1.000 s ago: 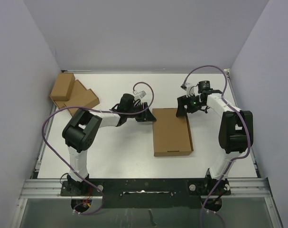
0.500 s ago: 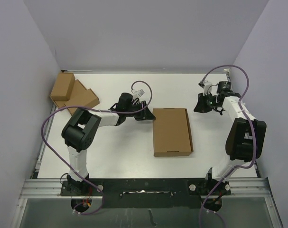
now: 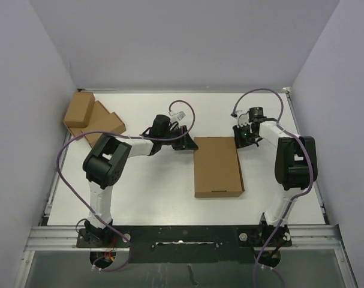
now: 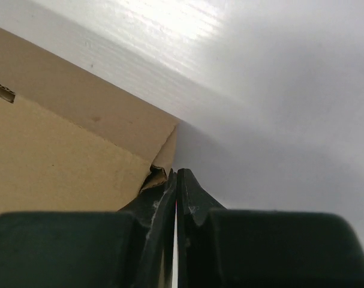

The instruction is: Fold the paper box

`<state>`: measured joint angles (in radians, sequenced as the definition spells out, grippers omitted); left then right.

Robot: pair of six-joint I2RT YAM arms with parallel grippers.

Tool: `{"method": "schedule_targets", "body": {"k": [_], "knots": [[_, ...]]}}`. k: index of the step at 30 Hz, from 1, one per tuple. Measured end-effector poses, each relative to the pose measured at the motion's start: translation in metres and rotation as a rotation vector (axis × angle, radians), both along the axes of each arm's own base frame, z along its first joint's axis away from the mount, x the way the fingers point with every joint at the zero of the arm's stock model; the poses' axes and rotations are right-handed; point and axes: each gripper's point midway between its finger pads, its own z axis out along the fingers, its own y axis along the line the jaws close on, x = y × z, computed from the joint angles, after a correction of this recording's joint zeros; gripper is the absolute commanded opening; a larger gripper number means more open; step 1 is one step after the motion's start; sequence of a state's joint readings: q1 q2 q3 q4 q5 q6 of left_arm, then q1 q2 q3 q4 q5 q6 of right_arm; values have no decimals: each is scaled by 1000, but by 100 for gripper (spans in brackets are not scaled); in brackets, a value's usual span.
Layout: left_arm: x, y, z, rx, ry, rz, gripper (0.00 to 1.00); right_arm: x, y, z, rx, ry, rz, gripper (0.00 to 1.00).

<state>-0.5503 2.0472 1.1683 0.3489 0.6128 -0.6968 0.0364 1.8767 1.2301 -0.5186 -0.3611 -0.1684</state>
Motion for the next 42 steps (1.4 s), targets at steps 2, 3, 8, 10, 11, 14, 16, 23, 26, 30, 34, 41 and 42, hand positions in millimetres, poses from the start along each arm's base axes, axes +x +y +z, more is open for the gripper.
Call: {"method": "schedule_targets", "body": {"k": [2,3,8,10,11,14,16,23,26,30,34,41,42], "knots": [[1,0,-1,7,8,-5,31,6,4,1,-51,-26,17,0],[1,0,-1,10,10,-9,31,9,4,3,-73,-43,23,0],[3,-4,-1,22,26,-35,34,20,-2,4,-157,-93,29,0],[3,-5,-1,23,27,-36,37,20,-4,4,-169,-92,28,1],[3,-5,0,22,27,-36,39,20,-5,4,-173,-92,27,3],[4,-6,1,9,29,-25,45,20,-12,5,-172,-93,27,4],[6,-4,-1,8,25,-6,50,16,-21,10,-150,-95,22,5],[-1,24,6,49,22,63,58,-25,-50,56,-59,-193,85,6],[-15,36,34,38,-43,65,59,-54,-51,72,-24,-256,230,5],[-54,48,57,28,-114,32,60,-101,-51,72,2,-343,541,6],[-100,47,42,63,-105,-13,60,-141,-49,57,5,-399,874,3],[-159,42,-7,147,-4,-41,60,-164,-28,38,119,-456,1153,0],[-158,40,-6,140,-6,-32,60,-165,-24,34,126,-456,1176,0]]}}
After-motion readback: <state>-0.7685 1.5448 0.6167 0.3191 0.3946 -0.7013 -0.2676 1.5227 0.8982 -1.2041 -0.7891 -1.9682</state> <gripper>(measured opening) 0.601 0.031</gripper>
